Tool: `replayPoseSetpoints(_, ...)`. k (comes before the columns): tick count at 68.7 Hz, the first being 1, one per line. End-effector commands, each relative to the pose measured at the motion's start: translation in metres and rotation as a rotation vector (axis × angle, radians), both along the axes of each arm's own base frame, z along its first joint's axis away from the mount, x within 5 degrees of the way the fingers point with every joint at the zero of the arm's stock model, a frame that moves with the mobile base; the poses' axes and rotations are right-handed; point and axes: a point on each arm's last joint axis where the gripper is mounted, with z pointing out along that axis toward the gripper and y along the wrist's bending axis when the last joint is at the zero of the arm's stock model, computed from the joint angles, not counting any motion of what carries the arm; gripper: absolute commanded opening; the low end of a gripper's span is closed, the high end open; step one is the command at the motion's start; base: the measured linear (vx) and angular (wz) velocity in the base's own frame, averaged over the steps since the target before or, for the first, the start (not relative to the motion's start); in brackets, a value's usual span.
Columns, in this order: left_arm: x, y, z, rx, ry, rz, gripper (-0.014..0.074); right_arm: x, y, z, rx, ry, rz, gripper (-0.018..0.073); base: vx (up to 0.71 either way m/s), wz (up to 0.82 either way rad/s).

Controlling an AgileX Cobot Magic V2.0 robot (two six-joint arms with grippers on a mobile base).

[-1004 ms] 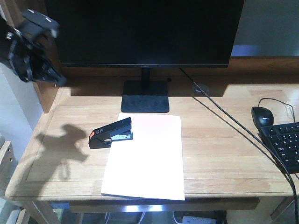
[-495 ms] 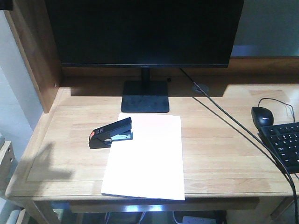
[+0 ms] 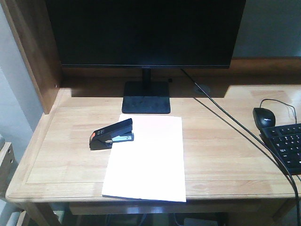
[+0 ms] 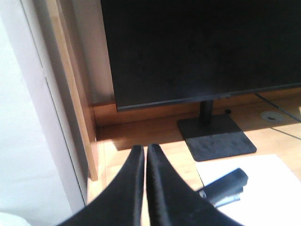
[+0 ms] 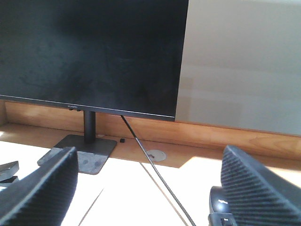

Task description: Grab stapler and paper to desk for stapling

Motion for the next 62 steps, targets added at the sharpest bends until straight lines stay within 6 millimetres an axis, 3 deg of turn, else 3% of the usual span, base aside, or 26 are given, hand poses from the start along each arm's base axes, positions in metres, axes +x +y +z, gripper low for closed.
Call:
replayPoseSetpoints(1, -0.019, 0.002, -0.007, -0.020, -0.136, -0.007, -0.0007, 0.000, 0.003, 0.009, -0.023, -0.037, 0.029, 0.0581, 0.00, 0.00)
replayPoseSetpoints(10, -0.041, 0.006, -0.044, 0.005, -0.177, -0.013, -0.0007, 0.000, 0.003, 0.009, -0.023, -0.037, 0.030, 0.0581, 0.00, 0.00)
replayPoseSetpoints(19, -0.053, 0.008, -0.068, -0.003, -0.249, -0.014, -0.0007, 0.000, 0.003, 0.009, -0.023, -0.037, 0.030, 0.0581, 0.00, 0.00)
replayPoseSetpoints(27, -0.058, 0.009, -0.071, -0.012, -0.333, -0.015, -0.0007, 0.000, 0.003, 0.009, -0.023, -0.037, 0.030, 0.0581, 0.00, 0.00)
replayPoseSetpoints(62, -0.058, 0.009, -0.072, -0.011, -0.326, -0.015, -0.0007, 0.000, 0.003, 0.009, -0.023, -0.037, 0.030, 0.0581, 0.00, 0.00)
